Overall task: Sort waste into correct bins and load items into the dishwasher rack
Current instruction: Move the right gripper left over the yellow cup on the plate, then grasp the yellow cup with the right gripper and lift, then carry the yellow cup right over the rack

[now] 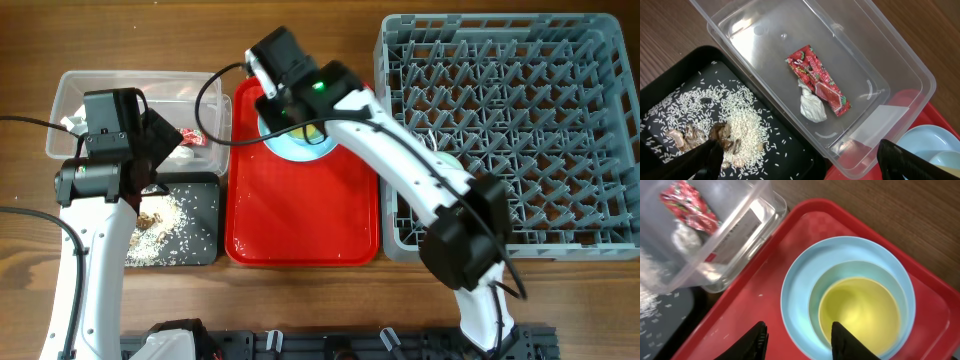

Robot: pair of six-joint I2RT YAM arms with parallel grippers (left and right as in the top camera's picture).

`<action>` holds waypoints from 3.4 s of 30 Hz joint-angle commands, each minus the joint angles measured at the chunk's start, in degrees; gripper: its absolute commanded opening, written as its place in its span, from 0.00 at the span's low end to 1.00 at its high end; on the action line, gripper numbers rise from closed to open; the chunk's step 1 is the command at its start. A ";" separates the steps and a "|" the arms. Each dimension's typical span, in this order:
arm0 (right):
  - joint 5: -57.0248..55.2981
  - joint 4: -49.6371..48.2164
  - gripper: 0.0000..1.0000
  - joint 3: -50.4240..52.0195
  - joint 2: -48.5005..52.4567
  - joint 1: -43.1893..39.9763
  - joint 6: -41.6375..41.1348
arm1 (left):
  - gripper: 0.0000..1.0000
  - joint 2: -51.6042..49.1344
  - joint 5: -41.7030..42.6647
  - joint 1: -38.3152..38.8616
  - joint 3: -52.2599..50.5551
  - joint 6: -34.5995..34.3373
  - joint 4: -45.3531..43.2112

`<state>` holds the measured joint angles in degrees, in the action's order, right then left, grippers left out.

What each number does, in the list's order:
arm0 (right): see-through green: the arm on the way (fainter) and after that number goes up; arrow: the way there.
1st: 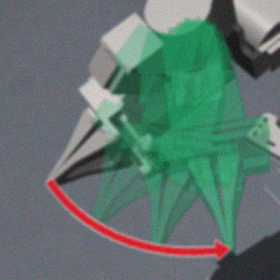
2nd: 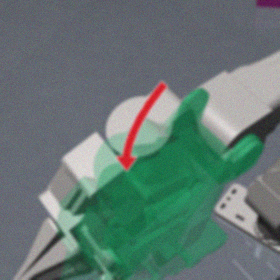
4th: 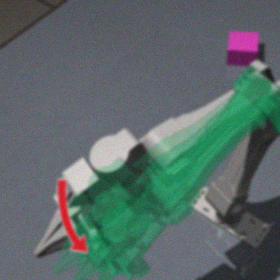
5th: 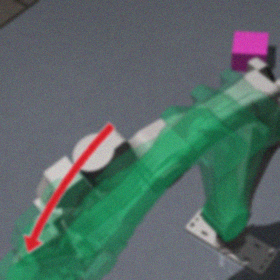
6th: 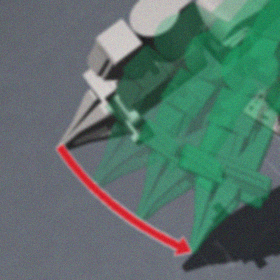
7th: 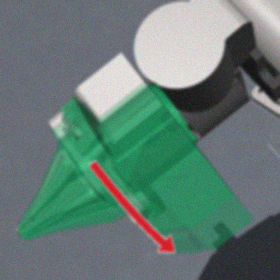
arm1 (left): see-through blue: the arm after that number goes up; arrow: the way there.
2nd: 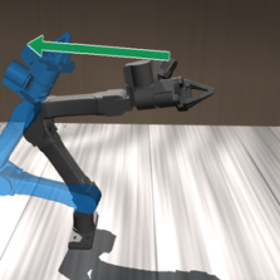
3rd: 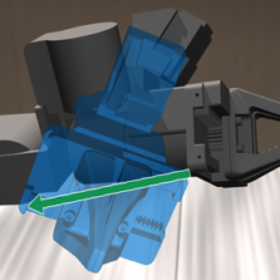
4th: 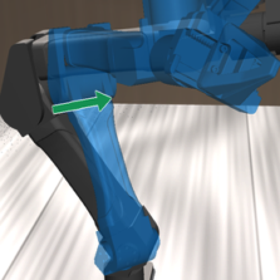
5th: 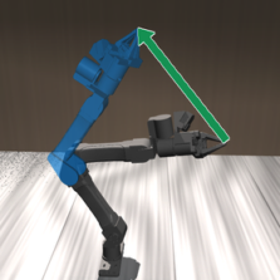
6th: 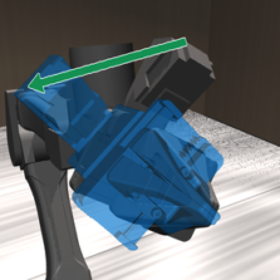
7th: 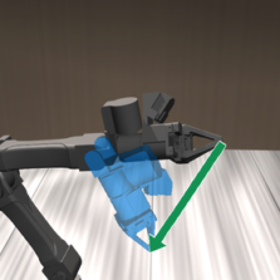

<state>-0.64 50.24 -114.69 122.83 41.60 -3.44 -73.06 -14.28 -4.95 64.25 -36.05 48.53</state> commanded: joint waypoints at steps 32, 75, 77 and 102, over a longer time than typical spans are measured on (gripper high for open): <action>-15.65 -6.05 0.13 6.38 5.33 -0.81 0.48 | 1.00 0.50 -0.35 -0.26 0.70 0.92 -0.02; 69.16 11.23 0.04 19.17 -27.34 -45.68 8.46 | 1.00 0.50 -0.35 -0.26 0.70 0.92 -0.02; 70.79 9.25 0.04 23.54 -27.36 -47.69 9.44 | 1.00 0.50 -0.35 -0.26 0.70 0.92 -0.02; 77.77 -27.47 0.04 53.37 -23.91 -53.35 -1.31 | 1.00 0.50 -0.35 -0.26 0.70 0.92 -0.02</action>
<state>77.52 24.08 -61.84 97.97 -12.14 -3.73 -73.08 -14.28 -4.95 64.25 -36.05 48.53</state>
